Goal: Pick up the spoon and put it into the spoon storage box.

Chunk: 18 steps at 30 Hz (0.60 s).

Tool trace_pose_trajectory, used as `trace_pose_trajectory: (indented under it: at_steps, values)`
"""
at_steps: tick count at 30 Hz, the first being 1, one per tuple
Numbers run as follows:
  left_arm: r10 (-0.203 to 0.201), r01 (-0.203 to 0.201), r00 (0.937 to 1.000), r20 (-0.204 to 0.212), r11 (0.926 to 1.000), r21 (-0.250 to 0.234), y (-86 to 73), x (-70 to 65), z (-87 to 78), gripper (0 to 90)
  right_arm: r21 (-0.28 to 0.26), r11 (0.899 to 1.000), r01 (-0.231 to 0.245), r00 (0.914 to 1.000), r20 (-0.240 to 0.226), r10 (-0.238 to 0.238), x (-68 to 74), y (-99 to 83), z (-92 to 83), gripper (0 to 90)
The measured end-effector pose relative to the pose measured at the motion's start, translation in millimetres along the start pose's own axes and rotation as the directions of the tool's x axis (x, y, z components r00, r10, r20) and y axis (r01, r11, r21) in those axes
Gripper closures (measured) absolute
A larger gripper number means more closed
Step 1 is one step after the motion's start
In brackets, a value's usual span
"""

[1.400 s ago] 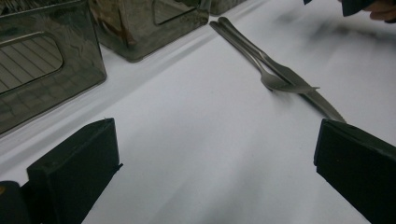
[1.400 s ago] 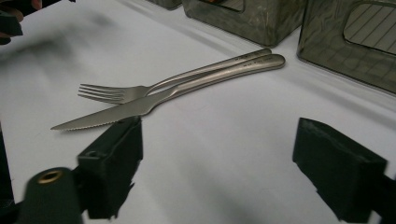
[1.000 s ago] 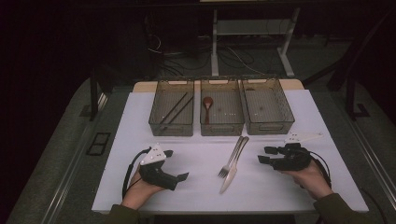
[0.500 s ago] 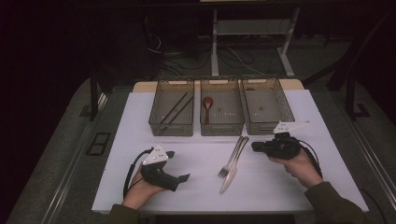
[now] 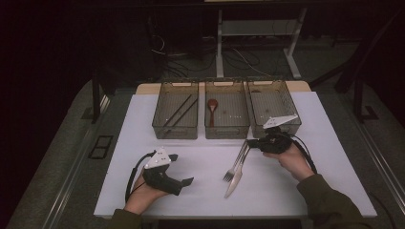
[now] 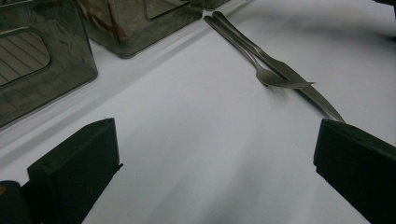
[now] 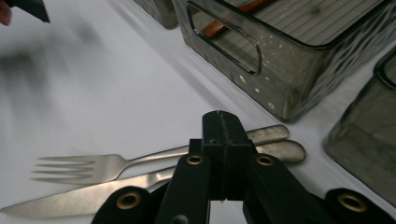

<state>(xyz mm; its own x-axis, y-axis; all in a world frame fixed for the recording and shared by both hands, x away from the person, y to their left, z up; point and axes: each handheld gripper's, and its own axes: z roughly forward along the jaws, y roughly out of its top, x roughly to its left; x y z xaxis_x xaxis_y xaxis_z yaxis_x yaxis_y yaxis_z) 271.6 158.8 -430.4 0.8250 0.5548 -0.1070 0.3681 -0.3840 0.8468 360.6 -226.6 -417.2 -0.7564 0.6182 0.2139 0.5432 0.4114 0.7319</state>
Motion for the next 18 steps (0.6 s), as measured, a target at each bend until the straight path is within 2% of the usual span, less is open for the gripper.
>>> trace_pose_trajectory:
  at_steps: [8,18]
  values:
    - [-0.001,0.001,1.0,0.002,1.0,-0.001,0.2,-0.1,-0.2,0.0,0.055,0.998,0.015,0.9999,0.007,-0.016,-3.0,2.3,20.4,88.9]
    - [-0.001,0.001,1.0,0.002,1.0,-0.002,0.5,-1.1,0.1,0.0,0.116,0.992,0.04,0.9989,0.02,-0.042,-3.0,1.7,36.5,89.0]
